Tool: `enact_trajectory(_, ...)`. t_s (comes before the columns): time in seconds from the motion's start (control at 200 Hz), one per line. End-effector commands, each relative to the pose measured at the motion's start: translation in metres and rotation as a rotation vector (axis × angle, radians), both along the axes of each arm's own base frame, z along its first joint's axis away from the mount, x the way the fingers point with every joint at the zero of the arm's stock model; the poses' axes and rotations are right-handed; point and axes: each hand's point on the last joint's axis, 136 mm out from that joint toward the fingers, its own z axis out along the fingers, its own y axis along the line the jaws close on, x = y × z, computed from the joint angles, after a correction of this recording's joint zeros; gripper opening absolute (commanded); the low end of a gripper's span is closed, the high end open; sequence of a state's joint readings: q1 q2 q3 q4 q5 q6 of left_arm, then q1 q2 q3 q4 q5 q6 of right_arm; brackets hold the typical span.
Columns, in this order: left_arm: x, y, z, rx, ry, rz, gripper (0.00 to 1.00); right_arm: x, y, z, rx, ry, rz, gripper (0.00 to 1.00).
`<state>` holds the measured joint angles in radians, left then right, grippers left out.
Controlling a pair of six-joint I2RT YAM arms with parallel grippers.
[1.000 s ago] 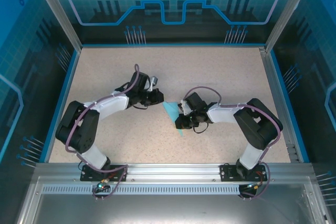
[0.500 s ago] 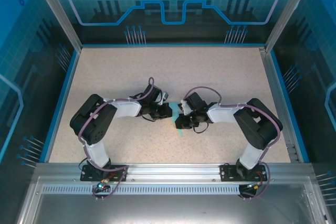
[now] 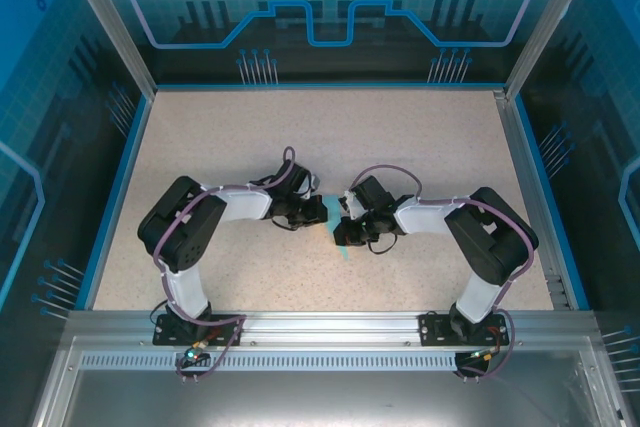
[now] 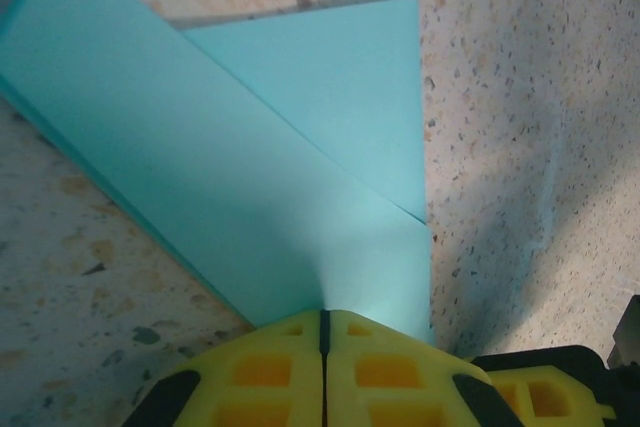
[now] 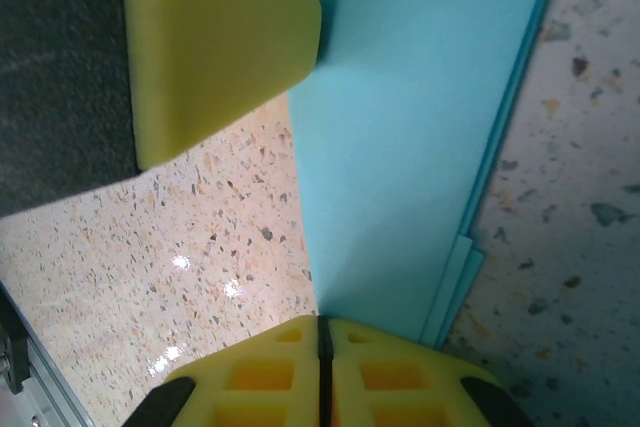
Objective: Fold a paper plane with a square sheet of paper (pick it up from the middle)
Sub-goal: Fold the wing for the fifth time at the center of the table.
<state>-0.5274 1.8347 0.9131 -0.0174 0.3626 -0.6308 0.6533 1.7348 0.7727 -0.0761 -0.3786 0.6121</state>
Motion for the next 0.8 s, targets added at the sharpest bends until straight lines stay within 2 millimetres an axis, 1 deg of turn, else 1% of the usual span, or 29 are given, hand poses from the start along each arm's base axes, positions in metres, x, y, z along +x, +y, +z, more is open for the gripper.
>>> enact_trajectory(0.0, 0.024, 0.042, -0.022, 0.13, 0.003, 0.143, 0.07, -0.058, -0.067, -0.067, -0.309, 0.226, -0.026, 0.09)
enact_trajectory(0.16, 0.04, 0.054, -0.021, 0.133, -0.011, 0.181, 0.07, -0.06, -0.069, -0.07, -0.312, 0.233, -0.029, 0.09)
enact_trajectory(0.35, 0.058, 0.069, -0.024, 0.137, -0.015, 0.253, 0.07, -0.061, -0.07, -0.071, -0.313, 0.234, -0.032, 0.09)
enact_trajectory(0.545, 0.07, 0.082, -0.024, 0.153, -0.032, 0.302, 0.07, -0.062, -0.071, -0.072, -0.312, 0.238, -0.033, 0.09)
enact_trajectory(0.795, 0.08, 0.088, -0.019, 0.164, -0.058, 0.303, 0.07, -0.062, -0.07, -0.071, -0.306, 0.237, -0.035, 0.09)
